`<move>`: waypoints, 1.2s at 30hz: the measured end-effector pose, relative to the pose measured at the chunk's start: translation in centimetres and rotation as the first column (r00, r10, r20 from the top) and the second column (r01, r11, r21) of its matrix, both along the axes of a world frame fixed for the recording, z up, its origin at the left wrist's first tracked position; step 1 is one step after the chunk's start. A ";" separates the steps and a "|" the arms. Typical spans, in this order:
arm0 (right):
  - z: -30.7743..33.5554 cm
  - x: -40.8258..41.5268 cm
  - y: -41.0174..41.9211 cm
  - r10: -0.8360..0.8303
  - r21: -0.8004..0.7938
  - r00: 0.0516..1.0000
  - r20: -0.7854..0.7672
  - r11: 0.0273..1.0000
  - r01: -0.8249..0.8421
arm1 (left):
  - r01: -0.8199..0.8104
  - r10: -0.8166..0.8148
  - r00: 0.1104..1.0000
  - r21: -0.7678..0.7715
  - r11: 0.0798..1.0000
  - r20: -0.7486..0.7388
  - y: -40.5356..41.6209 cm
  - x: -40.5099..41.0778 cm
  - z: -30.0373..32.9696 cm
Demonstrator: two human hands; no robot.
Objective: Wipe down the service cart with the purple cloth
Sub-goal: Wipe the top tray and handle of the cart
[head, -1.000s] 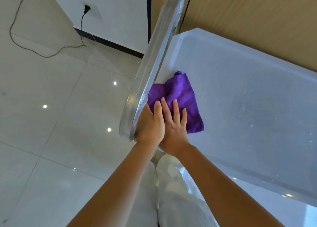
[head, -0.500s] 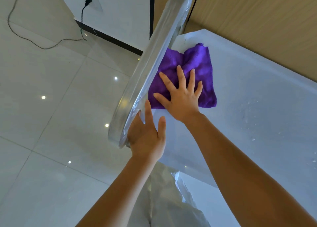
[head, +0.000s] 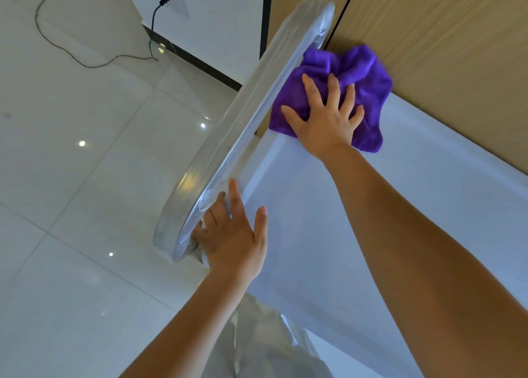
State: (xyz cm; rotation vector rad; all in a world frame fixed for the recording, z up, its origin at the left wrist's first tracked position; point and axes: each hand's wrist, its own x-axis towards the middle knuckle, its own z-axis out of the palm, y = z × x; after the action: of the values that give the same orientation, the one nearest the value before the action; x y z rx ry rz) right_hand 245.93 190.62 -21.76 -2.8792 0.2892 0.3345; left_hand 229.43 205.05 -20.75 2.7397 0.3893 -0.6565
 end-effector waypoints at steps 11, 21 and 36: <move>0.0 -3.0 2.8 -0.049 0.007 0.998 -0.046 0.999 0.049 | -0.059 0.062 0.998 -0.079 0.995 0.033 -0.2 0.4 -0.3; 0.6 -14.5 6.8 0.117 0.002 0.985 -0.130 0.993 -0.118 | -0.130 0.157 0.986 -0.352 0.927 0.048 0.5 1.2 1.1; 0.6 -24.9 11.4 0.018 -0.020 0.997 -0.081 1.000 -0.020 | 0.114 -0.135 0.989 -0.245 0.963 -0.067 1.6 0.9 1.1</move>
State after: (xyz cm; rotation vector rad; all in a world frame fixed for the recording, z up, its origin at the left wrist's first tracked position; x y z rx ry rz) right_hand 221.02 202.06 -21.21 -2.8955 0.2811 0.4541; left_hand 230.37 206.65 -19.64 2.5258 0.1435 -0.7964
